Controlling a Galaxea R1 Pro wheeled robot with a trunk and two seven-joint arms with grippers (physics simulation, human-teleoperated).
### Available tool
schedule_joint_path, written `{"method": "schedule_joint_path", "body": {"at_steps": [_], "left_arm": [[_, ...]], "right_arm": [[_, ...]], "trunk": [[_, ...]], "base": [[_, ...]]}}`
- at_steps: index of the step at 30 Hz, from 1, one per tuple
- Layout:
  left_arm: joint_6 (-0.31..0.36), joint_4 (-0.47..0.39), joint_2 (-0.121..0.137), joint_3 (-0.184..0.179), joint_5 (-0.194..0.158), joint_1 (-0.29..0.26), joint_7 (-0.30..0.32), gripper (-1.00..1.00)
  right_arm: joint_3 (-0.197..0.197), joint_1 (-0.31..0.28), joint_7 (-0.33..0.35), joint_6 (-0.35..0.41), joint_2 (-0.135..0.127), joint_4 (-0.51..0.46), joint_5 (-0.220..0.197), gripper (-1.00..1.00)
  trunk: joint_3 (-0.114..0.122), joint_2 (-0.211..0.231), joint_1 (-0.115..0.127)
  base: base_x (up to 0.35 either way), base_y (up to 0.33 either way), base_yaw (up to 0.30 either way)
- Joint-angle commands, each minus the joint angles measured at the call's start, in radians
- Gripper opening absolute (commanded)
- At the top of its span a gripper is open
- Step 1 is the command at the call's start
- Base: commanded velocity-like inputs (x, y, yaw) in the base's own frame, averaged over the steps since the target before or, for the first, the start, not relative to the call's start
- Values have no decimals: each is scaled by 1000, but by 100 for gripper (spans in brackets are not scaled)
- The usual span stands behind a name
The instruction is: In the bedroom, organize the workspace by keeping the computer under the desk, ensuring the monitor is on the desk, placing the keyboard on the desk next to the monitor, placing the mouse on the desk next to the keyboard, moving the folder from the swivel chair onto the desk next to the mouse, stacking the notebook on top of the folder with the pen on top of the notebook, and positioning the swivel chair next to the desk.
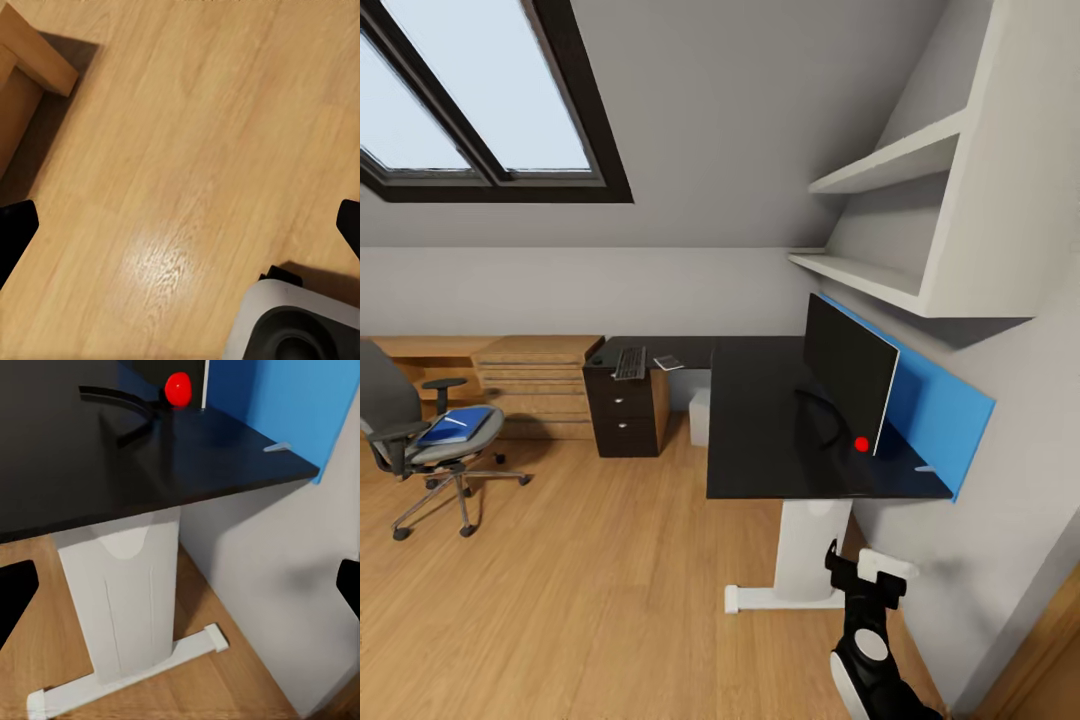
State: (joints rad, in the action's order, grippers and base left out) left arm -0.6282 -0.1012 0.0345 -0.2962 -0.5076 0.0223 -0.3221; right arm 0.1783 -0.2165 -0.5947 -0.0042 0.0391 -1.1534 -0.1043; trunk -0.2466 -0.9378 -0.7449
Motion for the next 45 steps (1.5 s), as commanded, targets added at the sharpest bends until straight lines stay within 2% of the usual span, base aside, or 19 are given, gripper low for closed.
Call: {"method": "schedule_joint_path", "body": {"at_steps": [1, 7, 10, 12, 15, 18, 19, 20, 22, 25, 28, 30, 33, 34, 36, 40, 45], "left_arm": [[-1, -3, 0, -9, -4, 1, -8, 100], [-13, -4, -1, -10, -3, 1, -8, 100], [-15, -5, -1, -11, -4, 1, -9, 100], [-14, -5, -1, -11, -4, 1, -9, 100], [-11, -5, 2, -12, -5, 1, -9, 100], [11, -14, 3, -12, -5, 1, -9, 100], [75, -54, 4, -12, -5, 1, -10, 100], [125, -87, 5, -12, -7, 1, -11, 100], [270, -198, 17, -12, -40, 1, -15, 100], [400, -303, 28, -12, -86, 1, -15, 100], [583, -418, 33, -12, -121, 1, -13, 100], [631, -441, 31, -14, -127, 1, -10, 100], [614, -402, 31, -18, -127, 1, -8, 100], [556, -342, 31, -20, -125, 1, -6, 100], [448, -284, 32, -22, -117, 1, -3, 100], [323, -251, 30, -25, -88, 1, 7, 100], [276, -228, 27, -30, -46, 1, 10, 100]], "right_arm": [[3, -1, -4, -7, 4, 11, -7, 100], [2, -8, 36, -32, 34, 129, -5, 100], [-2, -31, 112, -95, 40, 319, -7, 100], [-2, -36, 129, -128, 41, 382, -7, 100], [-1, -42, 152, -209, 45, 544, -7, 100], [0, -44, 169, -313, 57, 758, -8, 100], [-2, -44, 188, -395, 67, 851, -9, 100], [-4, -44, 198, -439, 69, 896, -9, 100], [-6, -44, 212, -519, 73, 980, -9, 100], [-5, -44, 221, -547, 74, 1008, -9, 100], [-5, -44, 263, -561, 76, 1022, -9, 100], [-5, -44, 304, -564, 77, 1025, -9, 100], [-5, -44, 332, -566, 77, 1027, -9, 100], [-5, -44, 341, -566, 77, 1027, -9, 100], [-5, -44, 347, -566, 77, 1027, -9, 100], [-5, -45, 350, -566, 82, 1028, -9, 100], [-4, -44, 351, -566, 91, 1029, -8, 100]], "trunk": [[-1, -1, 0], [2, 6, 4], [11, 27, 15], [18, 41, 23], [27, 62, 34], [37, 83, 46], [40, 90, 50], [43, 97, 54], [49, 111, 61], [58, 132, 73], [68, 153, 84], [74, 167, 92], [83, 188, 103], [86, 195, 107], [88, 202, 111], [87, 202, 111], [85, 202, 111]], "base": [[-25, 15, 0], [-11, 7, 0], [-2, 1, 0], [-1, 0, 0], [0, 0, 0], [0, 0, 0], [0, 0, 0], [0, 0, 0], [0, 0, 0], [0, 0, 0], [0, 0, 0], [0, 0, 54], [0, 0, 167], [0, 0, 223], [0, 0, 242], [0, 0, 257], [2, 2, 264]]}}
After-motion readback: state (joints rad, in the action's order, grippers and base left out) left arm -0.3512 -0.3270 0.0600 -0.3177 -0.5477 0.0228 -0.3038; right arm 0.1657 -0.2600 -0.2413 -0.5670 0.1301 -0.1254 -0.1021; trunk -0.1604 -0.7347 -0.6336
